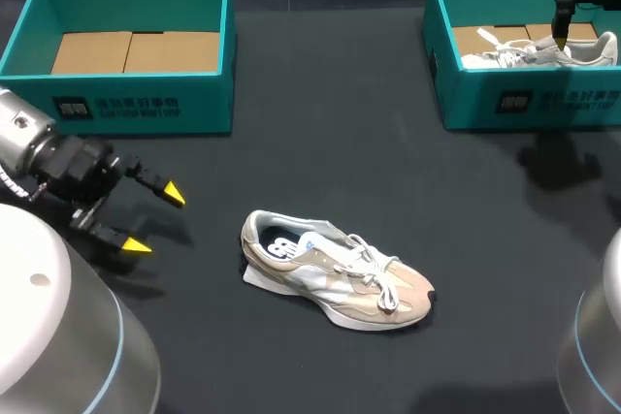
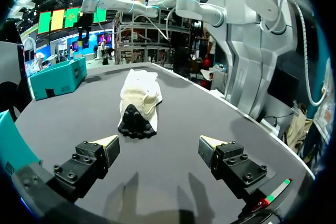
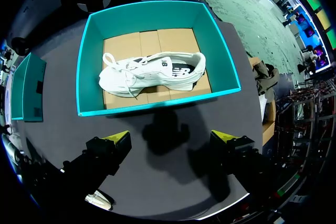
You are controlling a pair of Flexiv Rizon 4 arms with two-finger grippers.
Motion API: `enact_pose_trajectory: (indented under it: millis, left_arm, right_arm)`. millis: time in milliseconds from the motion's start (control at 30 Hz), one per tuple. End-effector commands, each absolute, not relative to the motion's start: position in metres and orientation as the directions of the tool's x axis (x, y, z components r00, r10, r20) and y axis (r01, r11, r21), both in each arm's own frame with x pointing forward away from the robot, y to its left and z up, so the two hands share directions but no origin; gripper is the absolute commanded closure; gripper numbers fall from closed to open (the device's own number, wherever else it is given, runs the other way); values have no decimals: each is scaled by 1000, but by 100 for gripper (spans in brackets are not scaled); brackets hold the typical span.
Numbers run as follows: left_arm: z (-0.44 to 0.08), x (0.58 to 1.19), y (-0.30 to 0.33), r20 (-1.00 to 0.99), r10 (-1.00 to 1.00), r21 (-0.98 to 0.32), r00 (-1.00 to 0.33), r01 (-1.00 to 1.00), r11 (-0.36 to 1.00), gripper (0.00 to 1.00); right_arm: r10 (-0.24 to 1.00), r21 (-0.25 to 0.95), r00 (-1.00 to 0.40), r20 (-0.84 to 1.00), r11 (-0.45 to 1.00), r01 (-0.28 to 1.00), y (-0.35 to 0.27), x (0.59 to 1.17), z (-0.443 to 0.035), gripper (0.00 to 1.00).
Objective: Take the shoe out of the shoebox, open the shoe tongue, remove and reinsert the insole, then place the shoe into the shoebox
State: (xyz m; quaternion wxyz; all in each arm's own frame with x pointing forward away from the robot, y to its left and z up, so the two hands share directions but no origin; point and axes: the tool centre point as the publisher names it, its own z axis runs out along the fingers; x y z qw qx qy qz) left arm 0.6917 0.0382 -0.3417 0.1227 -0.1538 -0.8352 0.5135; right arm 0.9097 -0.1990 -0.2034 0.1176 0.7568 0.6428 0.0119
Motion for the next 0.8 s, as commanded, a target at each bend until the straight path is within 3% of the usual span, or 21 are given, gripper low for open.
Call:
enact_pose_trajectory:
  millis: [33,400,800]
  left_arm:
    - [-352,689,40,44,315,-913,-948,90,397,0]
    - [-374,683,55,66,90,-966,-994,-41,257,0]
    - [-384,686,48,64,14,-973,-998,-59,224,0]
  right_arm:
    - [976,194,173,-134,-146,970,-199,909,-204,0]
    - [976,194,173,-134,-146,970,-199,909,-204,0]
    - [976,194,173,-134,-146,970,-199,909,-204,0]
